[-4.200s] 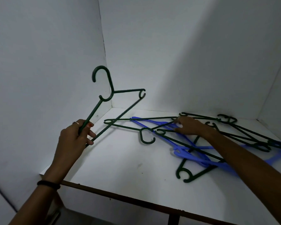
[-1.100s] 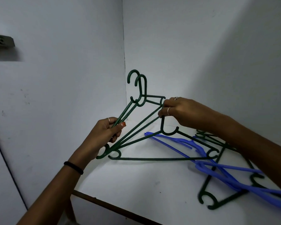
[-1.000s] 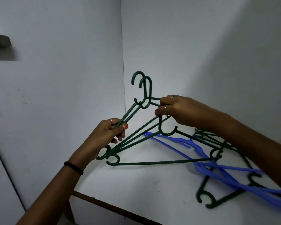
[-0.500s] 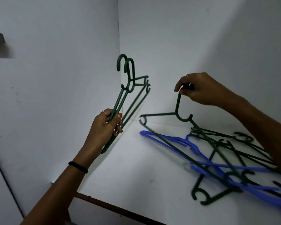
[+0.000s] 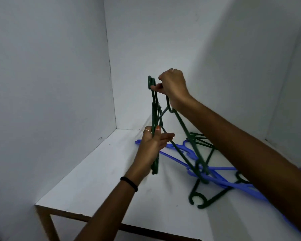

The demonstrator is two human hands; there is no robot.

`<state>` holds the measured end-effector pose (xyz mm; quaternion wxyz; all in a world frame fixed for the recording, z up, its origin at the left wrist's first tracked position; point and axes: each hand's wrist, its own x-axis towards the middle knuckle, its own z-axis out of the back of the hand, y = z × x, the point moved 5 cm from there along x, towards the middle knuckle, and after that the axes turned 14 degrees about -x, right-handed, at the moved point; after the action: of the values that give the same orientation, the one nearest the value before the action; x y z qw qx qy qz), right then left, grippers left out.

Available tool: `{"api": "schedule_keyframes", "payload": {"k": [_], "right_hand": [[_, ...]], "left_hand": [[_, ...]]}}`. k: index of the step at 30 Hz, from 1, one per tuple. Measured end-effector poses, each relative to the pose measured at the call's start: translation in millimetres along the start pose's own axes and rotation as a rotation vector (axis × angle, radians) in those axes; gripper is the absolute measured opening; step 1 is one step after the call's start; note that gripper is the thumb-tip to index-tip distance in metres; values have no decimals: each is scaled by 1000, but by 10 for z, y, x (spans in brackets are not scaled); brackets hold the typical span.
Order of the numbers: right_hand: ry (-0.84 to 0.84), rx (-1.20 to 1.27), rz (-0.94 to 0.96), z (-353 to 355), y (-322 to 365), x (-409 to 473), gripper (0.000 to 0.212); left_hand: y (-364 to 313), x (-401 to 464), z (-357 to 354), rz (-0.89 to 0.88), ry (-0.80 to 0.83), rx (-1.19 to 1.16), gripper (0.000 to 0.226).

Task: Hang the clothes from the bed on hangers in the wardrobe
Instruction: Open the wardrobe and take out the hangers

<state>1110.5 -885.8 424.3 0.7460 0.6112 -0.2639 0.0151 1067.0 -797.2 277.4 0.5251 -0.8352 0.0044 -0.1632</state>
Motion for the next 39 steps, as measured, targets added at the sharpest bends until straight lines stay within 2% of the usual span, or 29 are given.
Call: {"api": "schedule_keyframes", "payload": {"k": [5, 11, 12, 16, 19, 22, 26, 28, 30, 32, 33, 35, 36, 39], "right_hand": [[-94, 123, -18, -74, -145, 64, 20], [-173, 70, -93, 44, -367, 217, 16], [-127, 31, -116, 61, -406, 250, 14], [244, -194, -62, 271, -479, 119, 3], [178, -445, -11, 803, -667, 92, 26], [83, -670, 15, 1515, -902, 71, 17], [-8, -978, -54, 2408, -1280, -60, 11], [167, -1093, -221, 2635, -1542, -195, 17], [522, -1225, -369, 2645, -1763, -448, 35], [843, -1380, -416, 2542, -1940, -767, 58], [931, -1437, -399, 2474, -2023, -912, 68], [942, -1469, -326, 2343, -2155, -1114, 79], [895, -1432, -272, 2291, -2191, -1157, 74], [801, -1349, -124, 2219, -2194, -1128, 35]], "left_hand": [[63, -78, -344, 124, 48, -339, 21], [98, -188, -504, 210, 113, -440, 18], [91, -186, -509, 213, 118, -449, 19], [106, -108, -452, 193, 109, -411, 17], [139, -16, -397, 181, 125, -329, 30], [106, 78, -394, 160, 185, -224, 28], [71, 188, -365, 138, 185, -145, 12], [74, 234, -355, 134, 164, -120, 6], [99, 286, -343, 133, 151, -93, 5], [125, 313, -317, 128, 142, -69, 7], [140, 319, -306, 126, 142, -54, 7], [163, 313, -282, 120, 142, -31, 7], [175, 305, -270, 116, 143, -20, 8], [206, 249, -255, 104, 153, -1, 10]]}}
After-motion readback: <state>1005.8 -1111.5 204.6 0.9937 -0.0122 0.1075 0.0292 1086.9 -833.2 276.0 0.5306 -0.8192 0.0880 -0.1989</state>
